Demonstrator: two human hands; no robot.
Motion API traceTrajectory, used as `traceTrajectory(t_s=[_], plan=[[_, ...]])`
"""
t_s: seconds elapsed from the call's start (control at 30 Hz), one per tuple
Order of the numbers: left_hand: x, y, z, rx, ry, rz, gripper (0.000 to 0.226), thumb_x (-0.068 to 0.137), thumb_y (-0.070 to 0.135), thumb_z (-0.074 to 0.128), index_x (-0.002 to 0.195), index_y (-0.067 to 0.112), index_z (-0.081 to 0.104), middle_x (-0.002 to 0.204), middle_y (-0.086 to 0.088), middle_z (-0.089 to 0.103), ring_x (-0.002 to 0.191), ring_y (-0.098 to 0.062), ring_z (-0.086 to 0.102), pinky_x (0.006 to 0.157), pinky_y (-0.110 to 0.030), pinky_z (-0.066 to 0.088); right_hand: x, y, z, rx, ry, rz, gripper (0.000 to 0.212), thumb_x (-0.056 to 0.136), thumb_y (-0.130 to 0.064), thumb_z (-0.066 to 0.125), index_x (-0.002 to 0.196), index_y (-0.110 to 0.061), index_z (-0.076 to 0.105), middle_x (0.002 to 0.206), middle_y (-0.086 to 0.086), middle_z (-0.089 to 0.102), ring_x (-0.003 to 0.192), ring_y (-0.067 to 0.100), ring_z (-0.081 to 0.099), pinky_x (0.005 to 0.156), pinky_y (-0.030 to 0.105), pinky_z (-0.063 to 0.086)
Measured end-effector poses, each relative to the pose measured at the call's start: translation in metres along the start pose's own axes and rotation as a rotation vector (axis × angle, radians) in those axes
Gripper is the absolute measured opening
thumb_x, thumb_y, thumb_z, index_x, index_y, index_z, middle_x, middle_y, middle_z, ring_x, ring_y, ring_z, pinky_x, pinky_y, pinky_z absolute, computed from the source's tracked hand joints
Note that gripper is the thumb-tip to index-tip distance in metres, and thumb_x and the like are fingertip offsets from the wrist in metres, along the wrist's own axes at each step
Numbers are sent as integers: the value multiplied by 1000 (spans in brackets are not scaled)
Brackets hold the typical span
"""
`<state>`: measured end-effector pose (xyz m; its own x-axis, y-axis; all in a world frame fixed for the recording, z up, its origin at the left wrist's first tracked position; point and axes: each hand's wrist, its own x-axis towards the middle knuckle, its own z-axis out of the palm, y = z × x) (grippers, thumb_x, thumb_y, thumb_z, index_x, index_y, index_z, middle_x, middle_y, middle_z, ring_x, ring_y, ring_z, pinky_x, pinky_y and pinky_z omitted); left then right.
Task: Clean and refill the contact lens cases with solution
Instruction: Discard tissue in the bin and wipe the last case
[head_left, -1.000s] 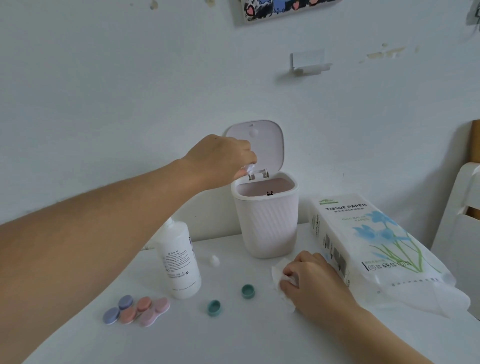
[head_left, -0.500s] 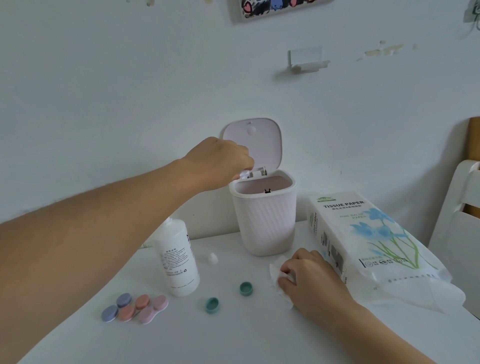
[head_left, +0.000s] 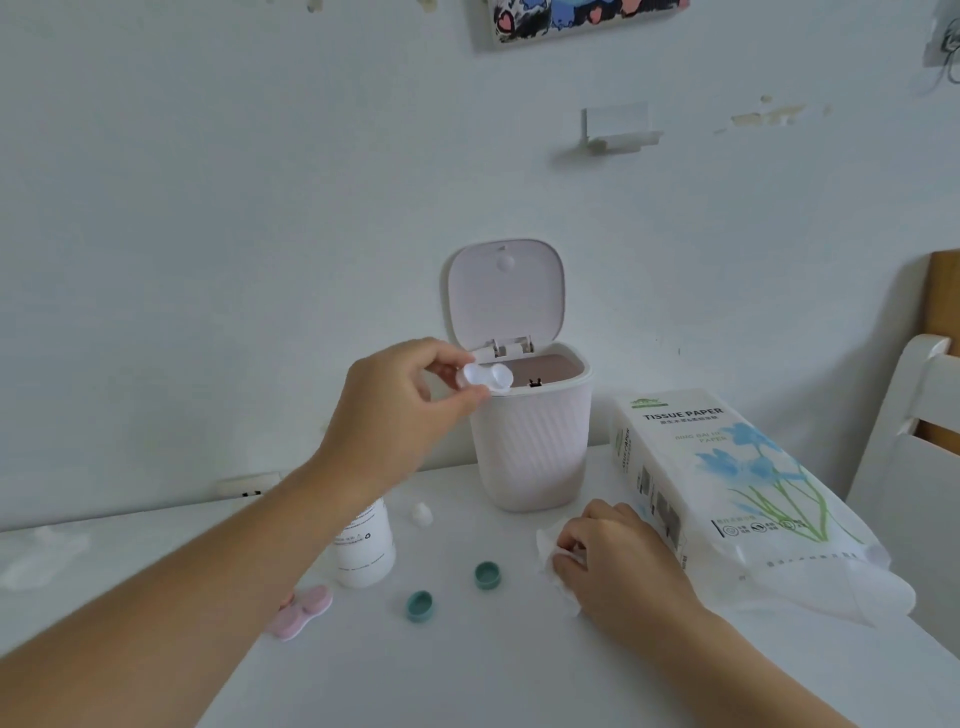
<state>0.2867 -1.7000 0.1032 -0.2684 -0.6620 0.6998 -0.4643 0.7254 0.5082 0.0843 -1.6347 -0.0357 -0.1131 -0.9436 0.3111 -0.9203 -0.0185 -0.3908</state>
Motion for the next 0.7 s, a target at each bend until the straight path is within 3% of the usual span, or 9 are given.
traceTrajectory(t_s=[0.23,0.33,0.43,0.57,0.7], plan=[[-96,-37,-4,-61,-112,-153,19,79,22,84,85,38,74,63,27,59,50,-7,43,53,-9,37,1,-2,-4,-25,61,-11,19,95,-36,58,85,-24,68,89,-11,58,93,16,51,78,30,43],[-113,-54,-5,-145,-94,-285,19,79,23,85,86,39,76,54,20,51,49,-5,42,51,-10,34,-1,-8,-11,189,176,17,12,92,-32,67,82,-26,71,84,-11,61,88,13,55,77,32,45],[-121,-62,-3,-251,-117,-340,25,79,20,86,88,41,77,55,24,54,49,-2,44,50,-8,34,-3,-20,-20,489,222,152,8,88,-36,73,81,-31,73,78,-14,68,69,1,58,63,22,41],[-128,-61,-2,-287,-134,-341,27,74,34,86,93,49,74,61,21,62,51,0,49,50,-10,38,4,-46,-35,746,142,153,8,87,-38,72,80,-37,76,73,-17,72,58,-6,57,53,6,41],[-128,-59,0,-297,-115,-342,32,76,33,86,97,53,72,68,19,66,53,0,52,51,-12,42,17,-70,-33,910,42,129,10,89,-31,72,81,-34,78,70,-11,72,56,-3,53,53,10,42]])
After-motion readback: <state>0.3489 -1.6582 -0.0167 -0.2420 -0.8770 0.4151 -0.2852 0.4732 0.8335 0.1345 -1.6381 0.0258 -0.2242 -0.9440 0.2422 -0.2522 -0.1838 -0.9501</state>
